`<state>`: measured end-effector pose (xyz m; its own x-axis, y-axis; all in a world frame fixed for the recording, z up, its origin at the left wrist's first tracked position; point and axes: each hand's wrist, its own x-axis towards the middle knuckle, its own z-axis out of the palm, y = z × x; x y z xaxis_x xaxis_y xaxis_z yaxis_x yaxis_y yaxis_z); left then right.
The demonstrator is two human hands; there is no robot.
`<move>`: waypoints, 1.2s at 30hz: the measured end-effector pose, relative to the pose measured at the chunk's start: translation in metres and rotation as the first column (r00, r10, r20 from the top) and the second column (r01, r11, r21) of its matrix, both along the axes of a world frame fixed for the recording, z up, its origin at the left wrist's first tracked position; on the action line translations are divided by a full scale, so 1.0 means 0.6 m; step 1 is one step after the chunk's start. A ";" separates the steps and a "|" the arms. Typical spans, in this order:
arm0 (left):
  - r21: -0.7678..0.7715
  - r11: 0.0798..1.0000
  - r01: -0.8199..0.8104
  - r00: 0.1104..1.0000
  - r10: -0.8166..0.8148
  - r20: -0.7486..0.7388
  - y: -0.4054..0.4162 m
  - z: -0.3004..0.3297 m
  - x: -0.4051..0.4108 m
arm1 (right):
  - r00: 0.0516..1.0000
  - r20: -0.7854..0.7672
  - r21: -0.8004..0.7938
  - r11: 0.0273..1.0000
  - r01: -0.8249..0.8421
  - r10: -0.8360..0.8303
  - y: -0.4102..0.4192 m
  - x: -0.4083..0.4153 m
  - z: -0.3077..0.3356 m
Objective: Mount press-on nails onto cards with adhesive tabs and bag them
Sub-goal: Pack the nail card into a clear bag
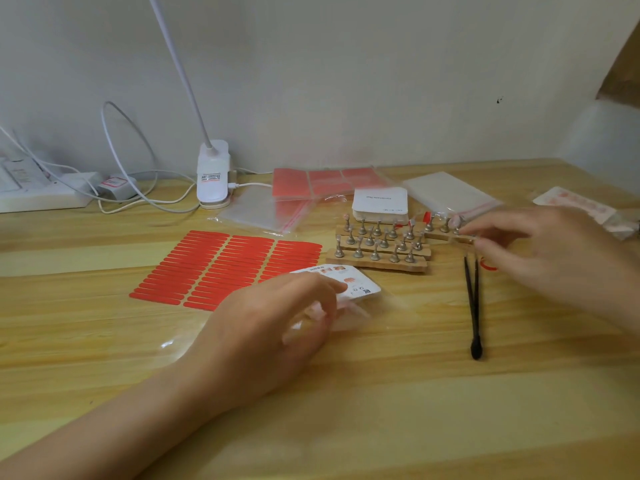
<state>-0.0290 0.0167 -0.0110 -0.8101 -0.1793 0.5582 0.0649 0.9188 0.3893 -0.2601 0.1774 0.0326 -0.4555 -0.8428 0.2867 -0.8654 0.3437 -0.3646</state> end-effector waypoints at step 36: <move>0.228 0.973 0.015 0.982 0.028 -0.184 -0.008 0.006 -0.016 | 0.653 0.588 -0.557 0.824 -0.102 0.478 -0.033 0.110 -0.062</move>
<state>-0.0384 0.0120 -0.0076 -0.6948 -0.3239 0.6421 0.1502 0.8078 0.5700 -0.1943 0.1577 -0.0046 -0.4265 -0.8253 0.3701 -0.3259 -0.2414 -0.9140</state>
